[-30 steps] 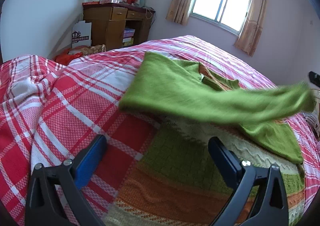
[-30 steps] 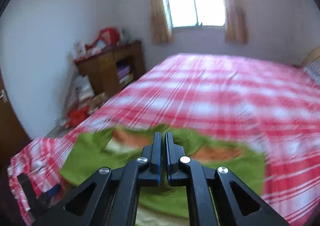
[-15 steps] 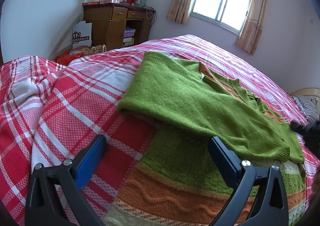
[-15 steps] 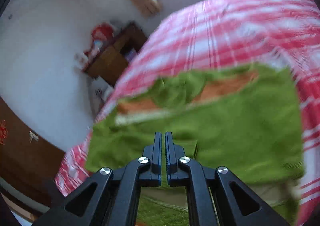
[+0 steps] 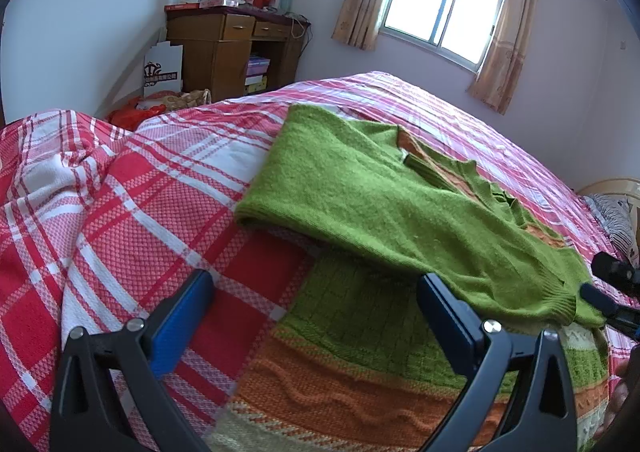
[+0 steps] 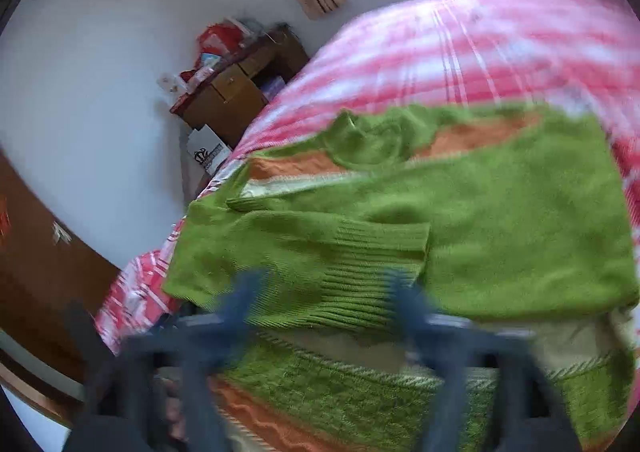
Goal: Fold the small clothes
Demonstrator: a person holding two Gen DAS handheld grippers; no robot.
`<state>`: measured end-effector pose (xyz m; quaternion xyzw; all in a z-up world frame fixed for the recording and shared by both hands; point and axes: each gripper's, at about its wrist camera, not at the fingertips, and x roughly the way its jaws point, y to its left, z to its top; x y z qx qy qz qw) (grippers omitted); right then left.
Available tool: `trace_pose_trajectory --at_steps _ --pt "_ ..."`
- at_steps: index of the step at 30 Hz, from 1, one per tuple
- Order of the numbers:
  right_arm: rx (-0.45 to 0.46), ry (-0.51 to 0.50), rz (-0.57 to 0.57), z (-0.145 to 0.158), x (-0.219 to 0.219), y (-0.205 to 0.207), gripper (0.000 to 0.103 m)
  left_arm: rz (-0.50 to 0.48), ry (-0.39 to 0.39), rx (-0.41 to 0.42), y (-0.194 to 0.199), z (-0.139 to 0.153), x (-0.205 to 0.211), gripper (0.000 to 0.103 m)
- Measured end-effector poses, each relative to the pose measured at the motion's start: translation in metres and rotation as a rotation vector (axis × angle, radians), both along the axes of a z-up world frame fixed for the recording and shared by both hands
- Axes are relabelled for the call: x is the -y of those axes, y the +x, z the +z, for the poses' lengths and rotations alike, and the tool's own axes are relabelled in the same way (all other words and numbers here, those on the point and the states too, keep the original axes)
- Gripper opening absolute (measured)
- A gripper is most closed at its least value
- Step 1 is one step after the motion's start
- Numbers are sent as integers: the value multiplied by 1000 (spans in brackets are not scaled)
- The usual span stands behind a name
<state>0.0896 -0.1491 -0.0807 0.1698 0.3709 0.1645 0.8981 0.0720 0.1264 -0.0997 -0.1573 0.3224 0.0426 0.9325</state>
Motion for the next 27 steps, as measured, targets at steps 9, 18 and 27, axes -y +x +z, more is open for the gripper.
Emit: trace_pose_trajectory --at_steps 9,18,27 --pt "-41 -172 -67 -13 -8 11 72 0 -2 1 0 0 -1 103" --pt "-7 -322 -52 -2 -25 14 3 1 0 1 0 0 0 103" --pt "275 -513 -199 87 -10 -6 3 2 3 -1 0 0 -2 103"
